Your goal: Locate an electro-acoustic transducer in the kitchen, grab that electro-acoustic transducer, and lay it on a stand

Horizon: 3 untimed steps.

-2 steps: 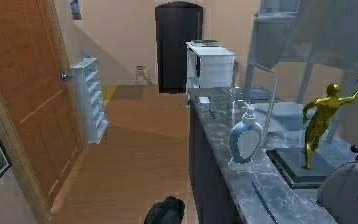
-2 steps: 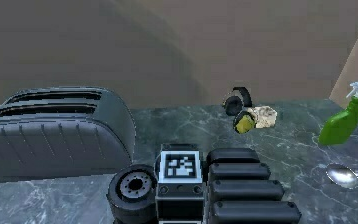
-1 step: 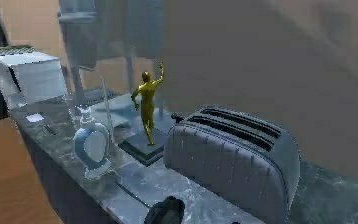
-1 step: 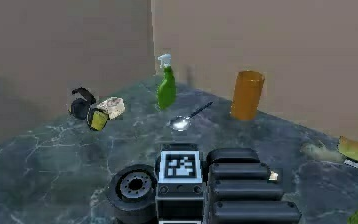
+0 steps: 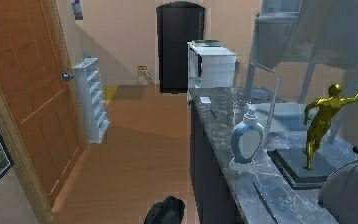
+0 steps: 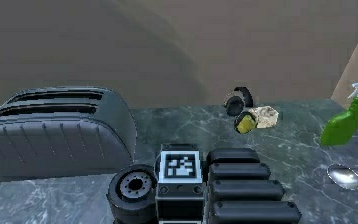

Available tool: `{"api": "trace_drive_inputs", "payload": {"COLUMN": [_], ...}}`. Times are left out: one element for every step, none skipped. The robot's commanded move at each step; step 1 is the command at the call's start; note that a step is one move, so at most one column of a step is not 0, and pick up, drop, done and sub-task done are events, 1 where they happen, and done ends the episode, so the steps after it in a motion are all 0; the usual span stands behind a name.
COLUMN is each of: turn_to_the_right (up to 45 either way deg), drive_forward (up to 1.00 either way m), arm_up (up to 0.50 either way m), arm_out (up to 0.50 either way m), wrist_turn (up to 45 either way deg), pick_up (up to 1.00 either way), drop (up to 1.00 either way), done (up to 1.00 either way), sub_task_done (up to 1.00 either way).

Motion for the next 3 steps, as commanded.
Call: {"api": "trace_drive_inputs", "payload": {"turn_to_the_right": [-15.0,0.0,-3.0], "drive_forward": [0.00,1.00,0.00], "arm_up": [0.00,0.00,0.00], "arm_out": [0.00,0.00,0.00], "wrist_turn": [0.0,0.0,0.0], "pick_up": [0.00,0.00,0.00], "drop": [0.00,0.00,0.00], "done": [0.00,0.00,0.00], "sub_task_done": [0.00,0.00,0.00]}}
